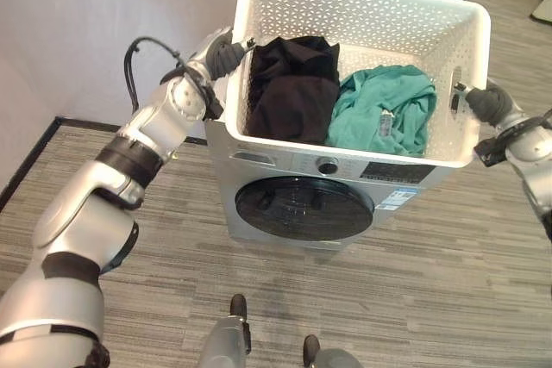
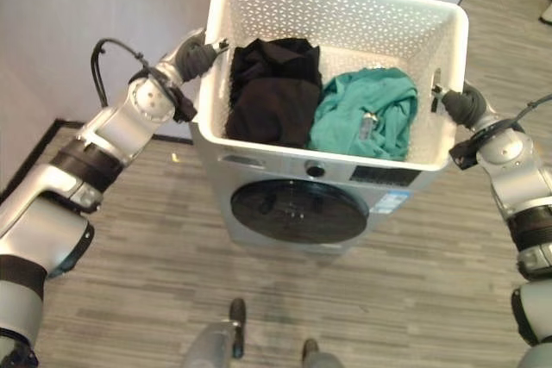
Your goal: Grab the laundry basket,head to the washer,open it,put in the laundry and shut it.
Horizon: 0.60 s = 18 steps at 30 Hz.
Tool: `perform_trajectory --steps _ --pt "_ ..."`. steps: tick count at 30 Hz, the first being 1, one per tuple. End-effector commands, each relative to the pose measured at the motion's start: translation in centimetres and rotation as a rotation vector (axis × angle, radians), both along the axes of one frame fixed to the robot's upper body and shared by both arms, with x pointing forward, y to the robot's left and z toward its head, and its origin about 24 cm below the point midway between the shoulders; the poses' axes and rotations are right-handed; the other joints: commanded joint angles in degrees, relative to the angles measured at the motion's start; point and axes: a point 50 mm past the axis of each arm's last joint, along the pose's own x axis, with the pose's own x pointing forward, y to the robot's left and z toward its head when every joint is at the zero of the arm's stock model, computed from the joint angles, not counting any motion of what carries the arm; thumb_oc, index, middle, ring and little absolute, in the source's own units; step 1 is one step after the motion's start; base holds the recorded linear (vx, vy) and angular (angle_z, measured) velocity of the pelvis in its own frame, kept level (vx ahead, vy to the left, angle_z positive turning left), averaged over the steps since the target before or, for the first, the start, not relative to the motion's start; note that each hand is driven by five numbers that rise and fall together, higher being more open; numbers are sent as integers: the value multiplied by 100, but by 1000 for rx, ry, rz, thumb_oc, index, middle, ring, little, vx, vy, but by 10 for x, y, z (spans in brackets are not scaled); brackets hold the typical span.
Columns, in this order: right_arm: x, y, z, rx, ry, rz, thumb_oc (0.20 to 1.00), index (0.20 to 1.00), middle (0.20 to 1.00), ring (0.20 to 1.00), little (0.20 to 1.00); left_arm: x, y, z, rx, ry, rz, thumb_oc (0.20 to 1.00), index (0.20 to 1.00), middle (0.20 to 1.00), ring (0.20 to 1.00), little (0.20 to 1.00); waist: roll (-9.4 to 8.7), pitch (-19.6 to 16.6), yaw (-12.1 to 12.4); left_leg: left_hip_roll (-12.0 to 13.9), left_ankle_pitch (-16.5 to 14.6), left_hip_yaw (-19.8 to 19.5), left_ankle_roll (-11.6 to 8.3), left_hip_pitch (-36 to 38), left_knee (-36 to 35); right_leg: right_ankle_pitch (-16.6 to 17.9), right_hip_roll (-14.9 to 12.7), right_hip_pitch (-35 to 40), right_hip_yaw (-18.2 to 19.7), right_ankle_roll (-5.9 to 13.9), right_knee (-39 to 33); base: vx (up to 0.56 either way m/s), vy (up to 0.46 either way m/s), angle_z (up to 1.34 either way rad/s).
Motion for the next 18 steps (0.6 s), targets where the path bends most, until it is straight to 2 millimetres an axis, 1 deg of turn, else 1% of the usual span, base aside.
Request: perform_trajectory --steps 1,2,3,4,5,6,7,8,9,11,13,15,18 --pt "-18 -55 10 -145 32 -274 200 200 200 200 200 2 42 36 -24 -99 187 200 200 200 200 200 160 -161 181 104 -212 -129 -153 469 -373 524 216 -59 -52 118 -97 175 -2 10" --pt "-22 -62 9 -138 41 -302 200 200 200 200 200 4 39 36 -21 -94 191 200 200 200 200 200 229 -135 95 126 -274 -163 -202 604 -454 502 87 -238 -220 97 -543 182 -4 13" --pt "-22 -63 9 -137 41 -304 200 200 200 200 200 4 39 36 -21 -94 189 200 200 200 200 200 234 -133 84 129 -281 -185 -205 612 -456 502 91 -210 -247 95 -569 223 -107 19" --pt "-26 -70 12 -125 34 -337 200 200 200 200 200 3 39 44 -14 -118 197 200 200 200 200 200 300 -77 -5 199 -390 -230 -278 756 -488 705 -174 -459 -323 198 -1222 118 -86 18" --pt "-26 -70 12 -125 34 -336 200 200 200 200 200 3 39 44 -15 -119 197 200 200 200 200 200 311 -70 -14 209 -401 -240 -280 767 -490 716 -163 -425 -341 199 -1262 172 -112 18" --pt "-29 -76 10 -121 50 -358 200 200 200 200 200 4 42 43 -11 -115 204 200 200 200 200 200 319 -9 -81 227 -454 -270 -303 878 -487 855 -235 -562 -257 220 -1467 130 -65 11" --pt "-33 -82 8 -127 73 -379 200 200 200 200 200 4 42 41 1 -110 204 200 200 200 200 200 268 25 -124 190 -497 -309 -314 929 -449 949 -242 -573 -152 260 -1513 241 -139 5" --pt "-43 -93 3 -114 104 -409 200 200 200 200 200 4 36 41 5 -116 189 200 200 200 200 200 144 -26 -149 114 -549 -292 -332 958 -407 1009 -277 -375 -97 291 -1644 246 -155 30" --pt "-46 -97 1 -117 119 -420 200 200 200 200 200 5 33 37 9 -103 180 200 200 200 200 200 102 -69 -128 128 -545 -273 -348 986 -410 1055 -278 -316 -150 304 -1641 247 -170 56" --pt "-55 -106 0 -135 143 -446 200 200 200 200 200 6 28 28 6 -78 165 200 200 200 200 200 79 -153 -122 196 -529 -286 -390 1065 -516 1011 -229 -233 -276 294 -1689 192 -179 46" --pt "-69 -124 6 -144 166 -519 200 200 200 200 200 8 17 23 -1 -58 138 200 200 200 200 200 49 -242 -92 319 -443 -399 -513 1105 -718 936 -132 -34 -507 243 -1956 190 -294 4" --pt "-74 -130 9 -162 192 -549 200 200 200 200 200 9 13 23 3 -57 129 200 200 200 200 200 47 -266 -82 377 -394 -448 -563 1117 -803 912 -82 27 -578 220 -2062 87 -166 12" --pt "-71 -131 13 -169 196 -557 200 200 200 200 200 10 11 22 -1 -50 129 200 200 200 200 200 65 -280 -82 438 -323 -483 -615 1132 -903 870 -24 69 -643 194 -2116 54 -110 16"
